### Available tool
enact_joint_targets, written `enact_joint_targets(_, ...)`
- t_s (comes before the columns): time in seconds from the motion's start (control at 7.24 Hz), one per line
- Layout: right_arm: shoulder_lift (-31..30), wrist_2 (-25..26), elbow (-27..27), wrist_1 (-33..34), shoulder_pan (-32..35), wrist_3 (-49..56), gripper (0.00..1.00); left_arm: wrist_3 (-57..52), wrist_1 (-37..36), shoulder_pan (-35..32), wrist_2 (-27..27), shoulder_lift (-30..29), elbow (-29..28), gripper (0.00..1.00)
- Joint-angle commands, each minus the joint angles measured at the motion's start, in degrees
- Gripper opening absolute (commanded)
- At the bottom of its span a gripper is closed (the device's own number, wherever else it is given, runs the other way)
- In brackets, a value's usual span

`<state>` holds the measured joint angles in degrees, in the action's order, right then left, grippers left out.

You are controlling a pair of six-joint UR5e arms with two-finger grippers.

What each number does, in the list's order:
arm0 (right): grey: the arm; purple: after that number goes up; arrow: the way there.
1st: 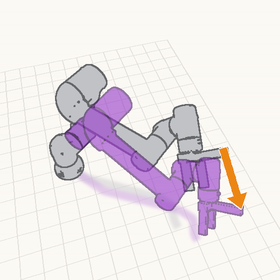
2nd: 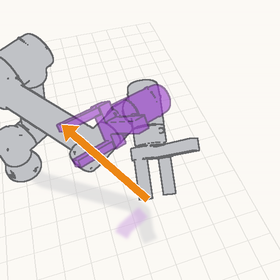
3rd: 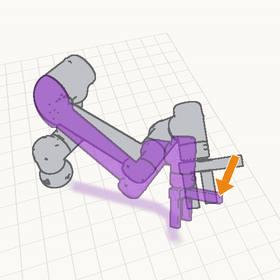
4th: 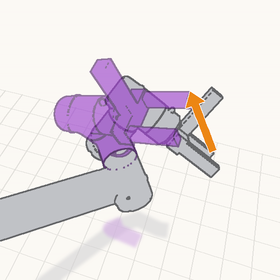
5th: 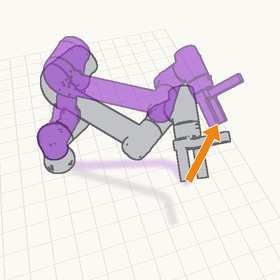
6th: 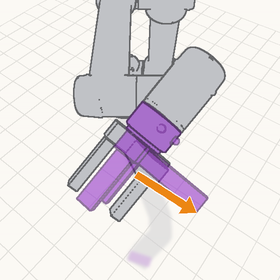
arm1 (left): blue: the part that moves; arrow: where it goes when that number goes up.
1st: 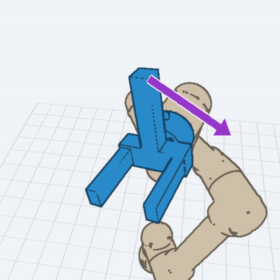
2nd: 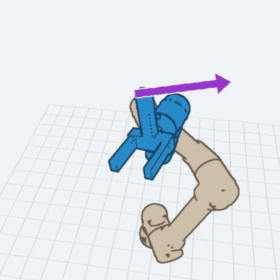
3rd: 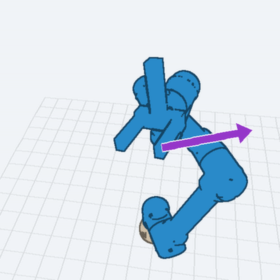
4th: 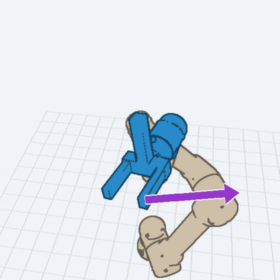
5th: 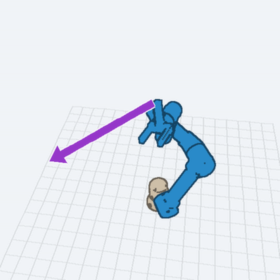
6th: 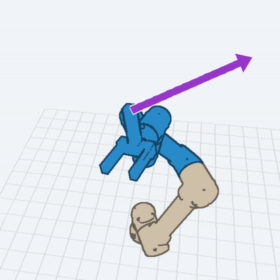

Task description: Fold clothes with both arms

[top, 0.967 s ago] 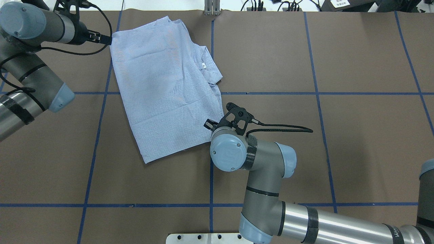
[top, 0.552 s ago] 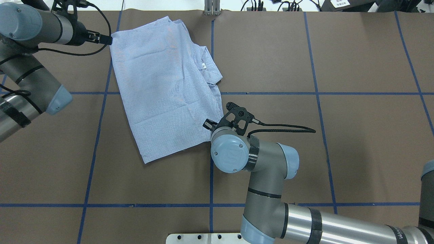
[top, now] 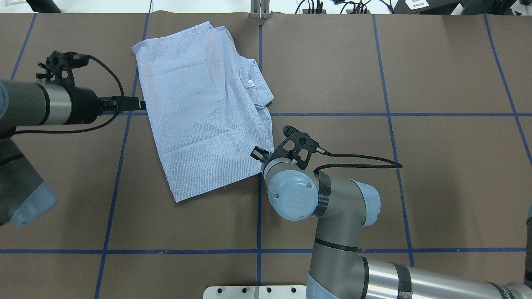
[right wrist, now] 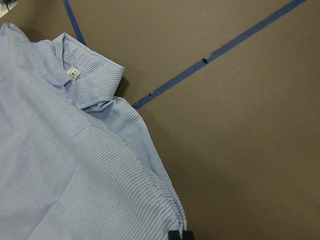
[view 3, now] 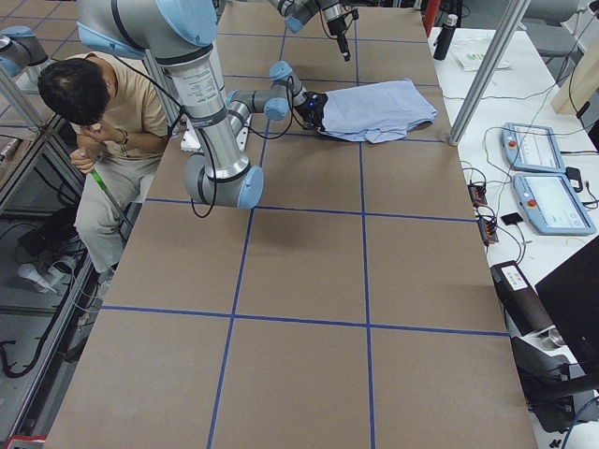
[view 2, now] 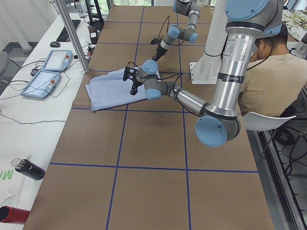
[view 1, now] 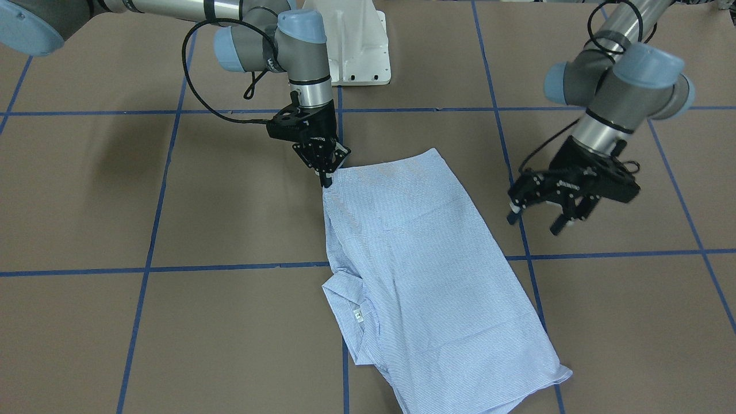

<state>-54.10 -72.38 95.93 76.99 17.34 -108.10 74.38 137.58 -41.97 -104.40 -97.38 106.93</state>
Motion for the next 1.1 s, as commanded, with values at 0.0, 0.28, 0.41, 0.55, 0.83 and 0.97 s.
enact_joint_targets(0.0, -0.13, 0.57, 0.39, 0.00, -0.03, 0.00, 0.00, 19.58, -0.20, 15.79, 15.55, 4.13, 5.66, 1.00)
enact_joint_targets(0.28, -0.13, 0.58, 0.48, 0.00, -0.03, 0.00, 0.00, 27.89, -0.64, 21.73, 20.97, 3.96, 4.87, 0.88)
enact_joint_targets(0.41, -0.13, 0.58, 0.48, 0.00, -0.03, 0.00, 0.00, 28.36, -1.78, 22.54, 21.77, 3.26, 3.12, 0.80)
enact_joint_targets(0.55, -0.04, 0.58, 0.48, 0.00, -0.03, 0.00, 0.00, 31.23, -2.22, 22.72, 21.78, 1.34, 0.15, 0.61)
enact_joint_targets(0.83, 0.05, 0.58, 0.48, 0.00, -0.03, 0.00, 0.00, 32.06, -2.23, 22.72, 21.78, -0.88, -3.04, 0.57)
enact_joint_targets(0.97, -0.04, 0.58, 0.48, 0.00, -0.03, 0.00, 0.00, 31.97, -2.23, 22.89, 21.78, -0.88, -3.05, 0.58)
